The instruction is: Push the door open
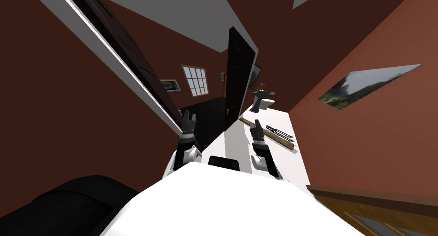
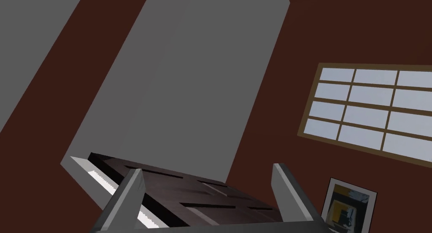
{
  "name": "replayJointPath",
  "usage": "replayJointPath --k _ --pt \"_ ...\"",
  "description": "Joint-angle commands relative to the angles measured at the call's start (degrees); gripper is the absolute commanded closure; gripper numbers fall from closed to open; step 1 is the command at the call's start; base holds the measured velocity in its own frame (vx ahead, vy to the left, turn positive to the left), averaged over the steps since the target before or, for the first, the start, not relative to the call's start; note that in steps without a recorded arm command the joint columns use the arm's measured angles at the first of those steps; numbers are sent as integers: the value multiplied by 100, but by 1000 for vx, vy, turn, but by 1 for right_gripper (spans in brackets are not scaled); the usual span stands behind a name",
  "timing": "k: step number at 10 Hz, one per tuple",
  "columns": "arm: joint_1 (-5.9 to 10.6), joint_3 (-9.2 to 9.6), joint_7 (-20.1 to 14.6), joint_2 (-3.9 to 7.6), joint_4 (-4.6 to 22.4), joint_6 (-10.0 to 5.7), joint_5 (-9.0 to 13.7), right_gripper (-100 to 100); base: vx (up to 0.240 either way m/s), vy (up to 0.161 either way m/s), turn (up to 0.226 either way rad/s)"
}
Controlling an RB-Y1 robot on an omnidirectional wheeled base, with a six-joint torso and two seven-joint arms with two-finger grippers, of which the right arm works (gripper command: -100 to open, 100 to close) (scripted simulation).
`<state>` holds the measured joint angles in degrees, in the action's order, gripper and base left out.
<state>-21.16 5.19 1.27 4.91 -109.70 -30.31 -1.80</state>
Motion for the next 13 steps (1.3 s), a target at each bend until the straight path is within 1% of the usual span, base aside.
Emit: replayJointPath --k 1,3,4,5,6,9,10,13 --pt "51 78 -4 34 221 -47 -10 -100 107 -70 96" --pt "99 135 -4 58 395 -82 -18 -100 109 -72 86" --pt "149 195 -4 73 581 -120 -26 -100 137 -78 135" --pt "175 225 -5 80 674 -139 -30 -100 113 -74 95" --pt "225 286 -5 94 859 -177 -39 -100 128 -67 114" --pt "302 377 -6 114 1139 -234 -51 -100 116 -83 80" --pt "354 439 -6 118 1330 -273 -60 -100 100 -88 108" --pt "432 532 -7 125 1617 -331 -73 -100 100 -78 83"
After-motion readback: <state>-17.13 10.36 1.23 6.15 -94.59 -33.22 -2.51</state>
